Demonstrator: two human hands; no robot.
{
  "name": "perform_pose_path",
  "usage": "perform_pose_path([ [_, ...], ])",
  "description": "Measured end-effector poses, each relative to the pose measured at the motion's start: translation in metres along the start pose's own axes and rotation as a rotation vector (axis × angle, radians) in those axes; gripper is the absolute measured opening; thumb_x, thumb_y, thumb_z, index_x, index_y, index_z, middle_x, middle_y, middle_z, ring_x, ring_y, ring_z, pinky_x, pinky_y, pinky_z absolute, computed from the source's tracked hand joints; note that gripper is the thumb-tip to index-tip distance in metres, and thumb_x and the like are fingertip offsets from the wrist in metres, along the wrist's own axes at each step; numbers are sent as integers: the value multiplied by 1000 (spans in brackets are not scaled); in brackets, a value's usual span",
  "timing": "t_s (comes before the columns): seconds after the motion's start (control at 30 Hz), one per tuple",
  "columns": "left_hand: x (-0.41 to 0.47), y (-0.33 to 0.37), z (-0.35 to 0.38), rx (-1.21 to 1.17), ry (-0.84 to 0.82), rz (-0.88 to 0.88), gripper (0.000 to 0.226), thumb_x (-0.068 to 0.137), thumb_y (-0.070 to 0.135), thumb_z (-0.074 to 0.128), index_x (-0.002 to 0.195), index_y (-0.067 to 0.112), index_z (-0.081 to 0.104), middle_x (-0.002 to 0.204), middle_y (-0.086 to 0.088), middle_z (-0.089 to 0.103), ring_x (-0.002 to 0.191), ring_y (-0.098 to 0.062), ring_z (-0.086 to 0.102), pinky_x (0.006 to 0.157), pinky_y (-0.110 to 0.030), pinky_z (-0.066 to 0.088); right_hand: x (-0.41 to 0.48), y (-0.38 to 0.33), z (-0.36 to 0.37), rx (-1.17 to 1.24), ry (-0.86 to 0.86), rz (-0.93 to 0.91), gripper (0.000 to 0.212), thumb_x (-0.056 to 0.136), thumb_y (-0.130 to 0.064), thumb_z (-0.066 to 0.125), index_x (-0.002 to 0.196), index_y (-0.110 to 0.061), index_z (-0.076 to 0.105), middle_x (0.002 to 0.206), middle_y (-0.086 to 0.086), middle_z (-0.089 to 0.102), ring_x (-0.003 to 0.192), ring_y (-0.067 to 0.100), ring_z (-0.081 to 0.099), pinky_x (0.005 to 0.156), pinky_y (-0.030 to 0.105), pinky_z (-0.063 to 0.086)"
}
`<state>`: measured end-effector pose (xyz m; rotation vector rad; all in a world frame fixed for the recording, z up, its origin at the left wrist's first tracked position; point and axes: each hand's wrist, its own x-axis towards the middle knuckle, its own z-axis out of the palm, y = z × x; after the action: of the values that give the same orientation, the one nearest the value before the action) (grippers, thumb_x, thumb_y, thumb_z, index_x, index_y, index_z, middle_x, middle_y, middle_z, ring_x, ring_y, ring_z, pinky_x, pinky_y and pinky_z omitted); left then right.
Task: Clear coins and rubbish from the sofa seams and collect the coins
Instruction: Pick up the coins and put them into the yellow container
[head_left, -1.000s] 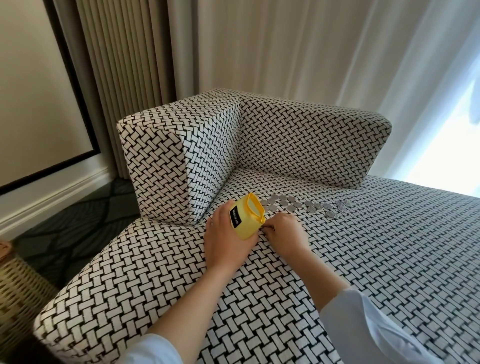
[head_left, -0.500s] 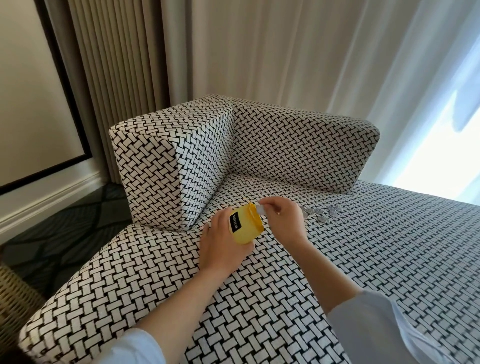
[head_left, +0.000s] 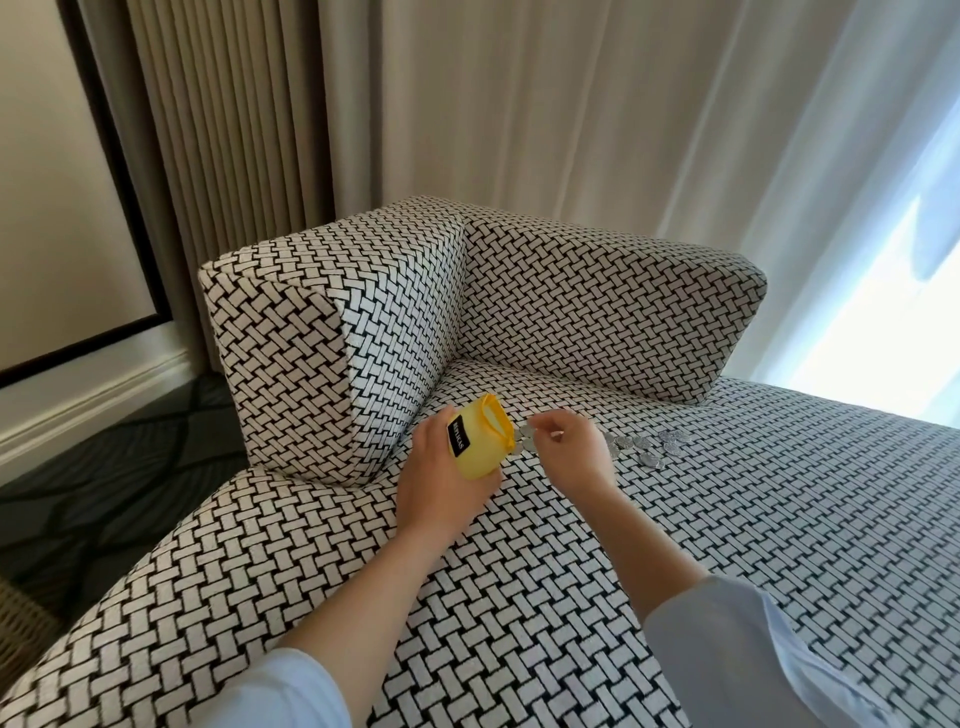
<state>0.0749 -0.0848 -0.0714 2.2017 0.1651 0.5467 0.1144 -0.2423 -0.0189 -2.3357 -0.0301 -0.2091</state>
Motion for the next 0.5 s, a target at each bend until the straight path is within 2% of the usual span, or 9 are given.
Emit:
perform_pose_path([
  [0.07, 4, -1, 2, -10, -2, -7, 91, 64, 49, 77, 136, 36, 24, 137, 9, 34, 106, -9, 46, 77, -30, 48, 3, 5, 7, -87, -63, -7, 28, 96, -14, 52, 117, -26, 66, 112, -7, 66, 59, 1, 54, 51, 21, 42],
  [0.1, 6, -2, 2, -21, 0, -11, 90, 64, 50, 76, 136, 38, 23, 137, 10, 34, 106, -8, 46, 77, -30, 47, 3, 7, 11, -127, -89, -27, 29, 96, -14, 53, 119, -26, 65, 115, -6, 66, 67, 5, 60, 56, 24, 49],
  [0.13, 8, -2, 3, -27, 6, -11, 89, 64, 52, 75, 135, 39, 24, 137, 10, 34, 105, -7, 46, 76, -29, 47, 4, 9, 15, -167, -106, -52, 28, 97, -16, 54, 121, -27, 64, 119, -4, 64, 82, 10, 64, 67, 29, 55],
  [0.2, 11, -3, 5, -17, 15, -5, 88, 63, 55, 74, 135, 40, 25, 136, 11, 35, 104, -4, 45, 75, -27, 46, 5, 13, 23, -276, -114, -84, 28, 95, -27, 58, 123, -30, 64, 132, 0, 57, 114, 20, 54, 93, 35, 50],
  [0.23, 13, -4, 5, -12, 18, 1, 88, 63, 56, 73, 135, 40, 25, 136, 11, 35, 103, -3, 43, 76, -26, 45, 5, 13, 26, -321, -100, -78, 30, 94, -33, 60, 123, -31, 64, 137, 0, 53, 122, 23, 48, 97, 35, 46],
  [0.37, 17, -8, 10, -7, 21, 18, 90, 60, 60, 68, 136, 40, 25, 136, 12, 35, 104, -1, 40, 80, -25, 41, 6, 15, 34, -326, -34, -51, 30, 89, -42, 65, 117, -31, 69, 130, -1, 55, 115, 20, 48, 86, 32, 51],
  [0.43, 18, -9, 12, 13, 23, 25, 91, 61, 60, 68, 138, 38, 25, 139, 10, 36, 112, -6, 45, 86, -29, 45, 7, 18, 35, -358, -4, -114, 23, 91, -38, 63, 110, -29, 72, 123, -1, 60, 108, 19, 52, 83, 30, 51],
  [0.5, 18, -10, 13, 37, 21, 25, 93, 63, 57, 72, 140, 35, 25, 142, 8, 36, 119, -13, 49, 93, -37, 49, 6, 21, 35, -442, 26, -200, 21, 97, -32, 55, 108, -26, 72, 116, -1, 63, 103, 17, 53, 77, 23, 44],
])
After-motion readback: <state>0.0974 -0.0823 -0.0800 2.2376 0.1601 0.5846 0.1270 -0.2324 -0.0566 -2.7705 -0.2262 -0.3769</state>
